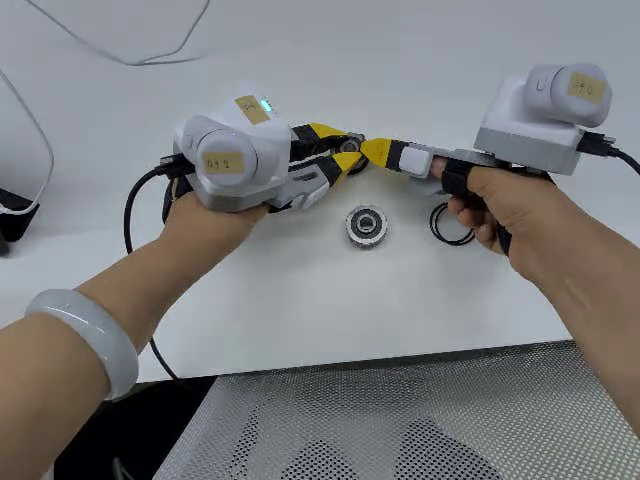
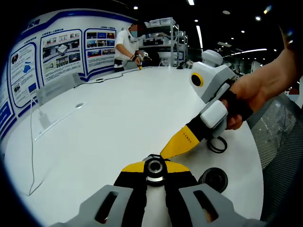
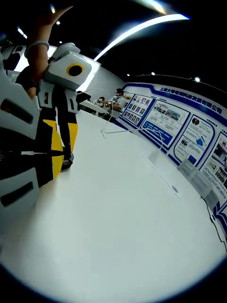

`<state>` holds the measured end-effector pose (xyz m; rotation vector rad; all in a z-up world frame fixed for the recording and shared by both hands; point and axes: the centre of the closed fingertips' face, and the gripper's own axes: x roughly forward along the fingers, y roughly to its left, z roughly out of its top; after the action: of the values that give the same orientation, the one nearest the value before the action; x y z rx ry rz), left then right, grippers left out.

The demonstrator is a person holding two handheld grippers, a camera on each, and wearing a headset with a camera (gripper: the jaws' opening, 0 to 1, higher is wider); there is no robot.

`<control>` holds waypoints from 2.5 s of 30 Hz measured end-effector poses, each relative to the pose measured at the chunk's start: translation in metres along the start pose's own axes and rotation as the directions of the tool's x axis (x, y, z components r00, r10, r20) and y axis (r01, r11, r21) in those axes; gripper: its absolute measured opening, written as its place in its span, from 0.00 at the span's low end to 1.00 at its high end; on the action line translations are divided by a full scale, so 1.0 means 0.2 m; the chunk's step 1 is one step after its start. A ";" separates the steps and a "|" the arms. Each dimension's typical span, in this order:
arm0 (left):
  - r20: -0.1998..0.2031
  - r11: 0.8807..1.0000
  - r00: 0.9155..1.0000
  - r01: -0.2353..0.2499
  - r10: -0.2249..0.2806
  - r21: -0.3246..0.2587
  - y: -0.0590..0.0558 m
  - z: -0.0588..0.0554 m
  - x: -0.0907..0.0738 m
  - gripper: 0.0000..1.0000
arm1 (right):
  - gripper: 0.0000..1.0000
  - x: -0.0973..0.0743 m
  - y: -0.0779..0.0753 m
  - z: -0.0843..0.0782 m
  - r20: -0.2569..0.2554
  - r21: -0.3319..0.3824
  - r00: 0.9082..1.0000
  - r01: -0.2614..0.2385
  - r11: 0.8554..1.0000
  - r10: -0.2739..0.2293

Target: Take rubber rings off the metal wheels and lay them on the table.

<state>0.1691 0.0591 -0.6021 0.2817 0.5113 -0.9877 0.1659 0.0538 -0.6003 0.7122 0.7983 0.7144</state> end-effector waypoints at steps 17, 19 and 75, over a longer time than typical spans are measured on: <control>0.008 1.000 1.000 0.026 -0.026 -0.006 0.00 0.01 0.00 0.14 | 0.01 0.00 -0.01 0.00 0.011 0.026 1.000 -0.010 1.000 0.010; 0.011 0.999 0.999 0.035 -0.035 -0.014 0.00 0.01 0.00 0.14 | 0.01 0.00 -0.01 0.00 0.014 0.034 1.000 -0.014 0.999 0.013; 0.013 1.000 1.000 0.008 -0.008 -0.028 -0.01 -0.05 -0.19 0.30 | 0.01 -0.07 0.20 0.02 0.053 0.059 0.993 -0.105 0.993 0.102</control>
<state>0.1474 0.0902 -0.5904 0.2484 0.5141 -0.9886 0.1502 0.0639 -0.5621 0.8291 0.7442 0.7653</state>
